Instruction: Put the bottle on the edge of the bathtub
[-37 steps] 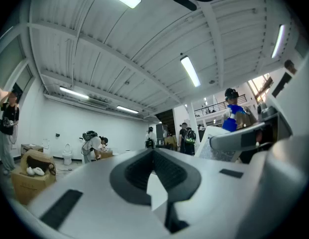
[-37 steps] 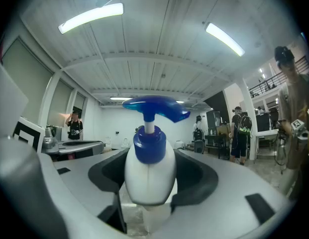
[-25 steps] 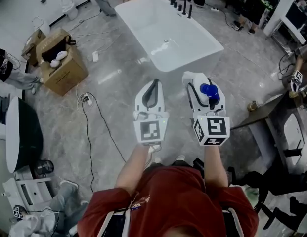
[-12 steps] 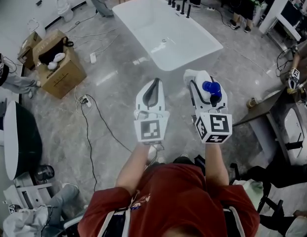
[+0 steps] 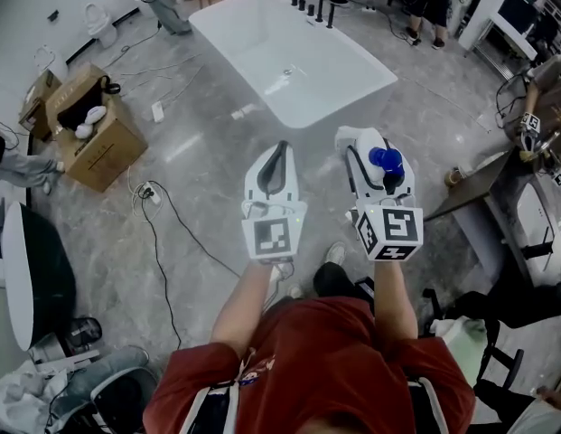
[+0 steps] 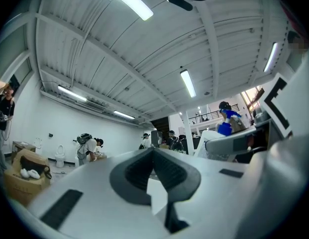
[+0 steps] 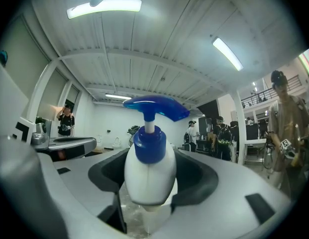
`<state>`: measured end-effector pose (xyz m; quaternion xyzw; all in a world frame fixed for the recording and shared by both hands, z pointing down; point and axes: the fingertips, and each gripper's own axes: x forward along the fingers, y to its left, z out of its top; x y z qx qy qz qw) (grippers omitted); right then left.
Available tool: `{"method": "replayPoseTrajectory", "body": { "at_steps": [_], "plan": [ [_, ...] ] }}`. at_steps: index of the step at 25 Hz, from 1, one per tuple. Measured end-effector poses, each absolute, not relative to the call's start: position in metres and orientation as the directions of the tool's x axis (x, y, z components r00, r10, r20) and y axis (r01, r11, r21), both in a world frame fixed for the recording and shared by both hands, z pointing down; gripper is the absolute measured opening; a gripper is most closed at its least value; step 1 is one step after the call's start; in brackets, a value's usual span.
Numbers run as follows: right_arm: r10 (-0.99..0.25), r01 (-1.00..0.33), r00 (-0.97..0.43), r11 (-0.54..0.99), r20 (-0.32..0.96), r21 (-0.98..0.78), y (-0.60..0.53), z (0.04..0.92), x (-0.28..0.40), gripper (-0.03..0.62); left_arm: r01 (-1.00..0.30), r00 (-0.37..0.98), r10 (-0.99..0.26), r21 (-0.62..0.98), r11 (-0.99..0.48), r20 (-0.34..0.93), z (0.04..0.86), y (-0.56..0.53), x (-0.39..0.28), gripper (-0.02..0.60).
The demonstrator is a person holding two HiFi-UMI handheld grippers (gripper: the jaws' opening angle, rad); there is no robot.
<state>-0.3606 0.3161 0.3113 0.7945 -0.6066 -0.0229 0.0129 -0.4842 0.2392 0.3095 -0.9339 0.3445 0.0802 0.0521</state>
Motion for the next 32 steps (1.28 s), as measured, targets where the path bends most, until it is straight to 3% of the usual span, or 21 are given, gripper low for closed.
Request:
{"method": "replayPoseTrajectory", "body": {
  "at_steps": [13, 32],
  "plan": [
    [-0.965, -0.965, 0.261, -0.261, -0.019, 0.022, 0.275, 0.318, -0.299, 0.273, -0.643, 0.762, -0.620, -0.103, -0.759, -0.185, 0.310, 0.205, -0.422, 0.016],
    [-0.964, -0.965, 0.263, -0.263, -0.041, -0.009, 0.239, 0.305, -0.144, 0.273, -0.631, 0.770, -0.605, -0.100, -0.769, -0.203, 0.287, 0.163, -0.261, 0.017]
  ]
}}
